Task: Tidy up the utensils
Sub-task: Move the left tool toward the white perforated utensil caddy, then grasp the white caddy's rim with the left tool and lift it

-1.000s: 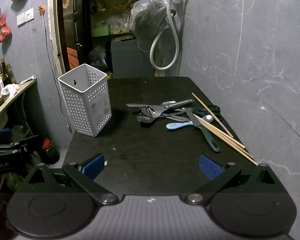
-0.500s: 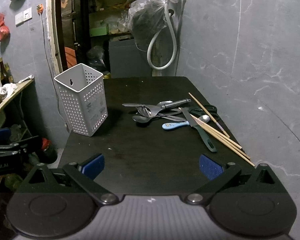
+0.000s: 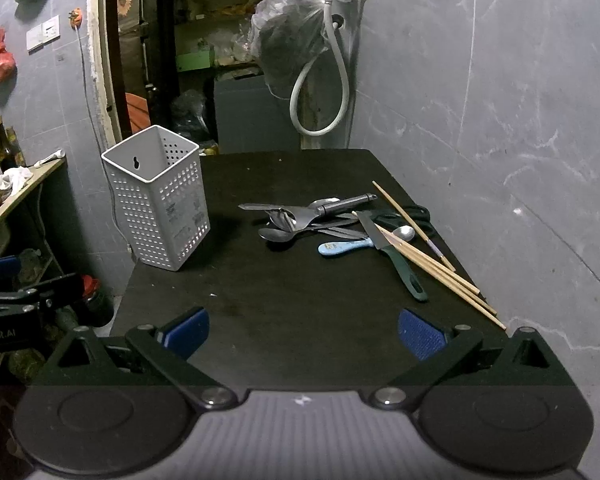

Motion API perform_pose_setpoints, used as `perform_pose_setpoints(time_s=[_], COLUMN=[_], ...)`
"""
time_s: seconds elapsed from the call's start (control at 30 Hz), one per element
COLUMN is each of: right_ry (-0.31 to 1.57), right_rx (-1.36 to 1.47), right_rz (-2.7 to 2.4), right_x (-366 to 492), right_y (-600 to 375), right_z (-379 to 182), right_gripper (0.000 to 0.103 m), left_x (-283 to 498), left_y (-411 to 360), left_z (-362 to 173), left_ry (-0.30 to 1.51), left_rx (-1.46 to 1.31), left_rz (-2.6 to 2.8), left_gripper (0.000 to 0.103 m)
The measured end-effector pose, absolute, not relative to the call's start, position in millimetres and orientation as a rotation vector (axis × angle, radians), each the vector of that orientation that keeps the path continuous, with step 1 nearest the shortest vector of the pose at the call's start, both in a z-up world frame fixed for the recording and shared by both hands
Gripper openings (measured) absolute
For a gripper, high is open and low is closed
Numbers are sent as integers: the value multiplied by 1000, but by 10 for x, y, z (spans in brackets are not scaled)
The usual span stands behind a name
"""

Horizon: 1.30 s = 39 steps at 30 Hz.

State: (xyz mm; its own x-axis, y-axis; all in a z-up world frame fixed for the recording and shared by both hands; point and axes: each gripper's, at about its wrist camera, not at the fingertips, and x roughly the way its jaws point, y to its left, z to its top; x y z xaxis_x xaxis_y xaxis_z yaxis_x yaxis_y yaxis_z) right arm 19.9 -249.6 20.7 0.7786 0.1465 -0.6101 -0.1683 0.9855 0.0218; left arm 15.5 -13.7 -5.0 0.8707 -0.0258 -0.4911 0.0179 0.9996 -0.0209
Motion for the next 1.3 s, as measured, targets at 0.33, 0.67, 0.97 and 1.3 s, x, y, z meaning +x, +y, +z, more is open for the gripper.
perform_pose_setpoints(time_s=[0.33,0.67,0.97,1.3], right_ry=[670,683,701,724], right_rx=[-35,-33,-29,-35], right_rz=[173,170,169,199], right_x=[248,303,387,623], right_y=[-2475,-2482,-2483,-2518], right_z=[178,158,114,26], right_gripper=[103,103,103,103], left_x=[218,295,412,718], left_y=[-129,-127,-142,-222], left_z=[-54,-92,-158,-260], left_ry=[527,545,570,596], left_rx=[-15,-14,-5,0], left_rz=[-20,-23,-12,42], left_gripper=[102,102,102,102])
